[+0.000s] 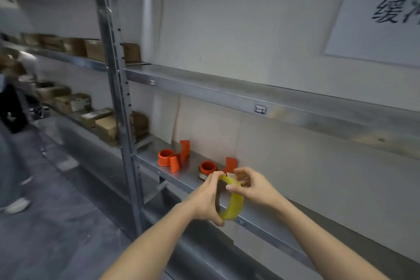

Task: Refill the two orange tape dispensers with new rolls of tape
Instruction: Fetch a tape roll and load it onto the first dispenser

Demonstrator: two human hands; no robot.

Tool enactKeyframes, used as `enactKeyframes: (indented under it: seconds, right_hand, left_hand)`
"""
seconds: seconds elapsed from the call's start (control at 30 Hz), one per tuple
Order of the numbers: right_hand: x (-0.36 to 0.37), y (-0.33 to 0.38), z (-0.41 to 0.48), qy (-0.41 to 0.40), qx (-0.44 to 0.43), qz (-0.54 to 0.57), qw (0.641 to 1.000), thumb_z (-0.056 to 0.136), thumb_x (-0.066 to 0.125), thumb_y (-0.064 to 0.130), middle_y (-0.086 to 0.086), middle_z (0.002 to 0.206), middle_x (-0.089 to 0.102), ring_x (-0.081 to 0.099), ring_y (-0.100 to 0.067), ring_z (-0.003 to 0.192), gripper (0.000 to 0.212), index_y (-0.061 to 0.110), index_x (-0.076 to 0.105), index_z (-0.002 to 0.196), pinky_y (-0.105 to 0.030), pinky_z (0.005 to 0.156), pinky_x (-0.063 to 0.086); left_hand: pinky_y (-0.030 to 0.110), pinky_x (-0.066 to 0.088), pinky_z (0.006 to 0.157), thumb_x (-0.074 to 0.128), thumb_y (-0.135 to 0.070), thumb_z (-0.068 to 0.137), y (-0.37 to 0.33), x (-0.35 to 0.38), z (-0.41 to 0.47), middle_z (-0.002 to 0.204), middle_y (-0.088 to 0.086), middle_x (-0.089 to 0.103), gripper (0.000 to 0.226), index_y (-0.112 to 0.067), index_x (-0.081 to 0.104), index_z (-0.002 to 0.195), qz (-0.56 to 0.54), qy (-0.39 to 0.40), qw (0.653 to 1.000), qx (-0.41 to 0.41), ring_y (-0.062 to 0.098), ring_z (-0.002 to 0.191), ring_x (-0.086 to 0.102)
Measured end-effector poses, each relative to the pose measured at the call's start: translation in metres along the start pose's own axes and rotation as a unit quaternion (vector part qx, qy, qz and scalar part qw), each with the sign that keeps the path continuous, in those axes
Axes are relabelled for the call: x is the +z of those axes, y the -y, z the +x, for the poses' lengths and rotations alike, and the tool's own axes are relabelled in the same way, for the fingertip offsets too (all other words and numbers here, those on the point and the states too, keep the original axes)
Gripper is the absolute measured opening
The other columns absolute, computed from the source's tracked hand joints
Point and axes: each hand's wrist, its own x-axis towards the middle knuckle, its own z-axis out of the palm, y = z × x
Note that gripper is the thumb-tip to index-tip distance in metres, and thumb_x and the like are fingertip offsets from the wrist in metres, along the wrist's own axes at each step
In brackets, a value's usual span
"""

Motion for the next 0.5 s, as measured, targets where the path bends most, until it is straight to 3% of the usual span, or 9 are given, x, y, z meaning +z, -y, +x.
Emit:
enactKeyframes:
  seconds: [0.2,0.33,0.4,0.5]
  right_hand:
    - [0.031,0.016,0.089,-0.041,-0.023,-0.030,0.998,0.072,0.079,0.030,-0.002,0.108,0.068,0.065,-0.016,0.101,0.048,0.013,0.062,0.114,-0.032,0.091,0.052]
    - [0.050,0.025,0.143,-0.061,-0.015,0.018,0.998,0.073,0.077,0.015,-0.007,0.114,0.066,0.063,-0.019,0.106,0.055,0.011,0.055,0.123,-0.035,0.099,0.048]
    - [0.055,0.028,0.164,-0.079,-0.021,0.037,0.996,0.071,0.078,0.008,-0.009,0.113,0.066,0.064,-0.022,0.107,0.058,0.016,0.052,0.123,-0.041,0.101,0.048]
    - [0.063,0.031,0.185,-0.081,-0.030,0.057,0.995,0.071,0.077,0.003,-0.009,0.114,0.067,0.064,-0.022,0.108,0.060,0.022,0.049,0.121,-0.042,0.102,0.047]
  left_hand:
    - [0.044,0.054,0.091,0.087,-0.042,0.043,0.047,-0.047,0.044,0.128,-0.005,0.035,0.112,-0.030,0.019,0.131,0.044,-0.039,0.998,-0.033,0.020,0.115,0.052]
    - [0.038,0.047,0.103,0.084,-0.061,0.043,0.081,-0.082,0.066,0.130,-0.007,0.033,0.116,-0.031,0.021,0.136,0.001,-0.027,0.999,-0.035,0.011,0.122,0.043]
    - [0.032,0.042,0.107,0.080,-0.064,0.060,0.095,-0.100,0.075,0.129,-0.007,0.039,0.090,-0.035,0.034,0.131,-0.080,-0.048,0.995,-0.033,0.008,0.122,0.044]
    - [0.025,0.041,0.100,0.055,-0.042,0.095,0.119,-0.127,0.090,0.117,-0.003,0.056,0.029,-0.023,0.057,0.117,-0.151,-0.095,0.983,-0.041,0.010,0.114,0.053]
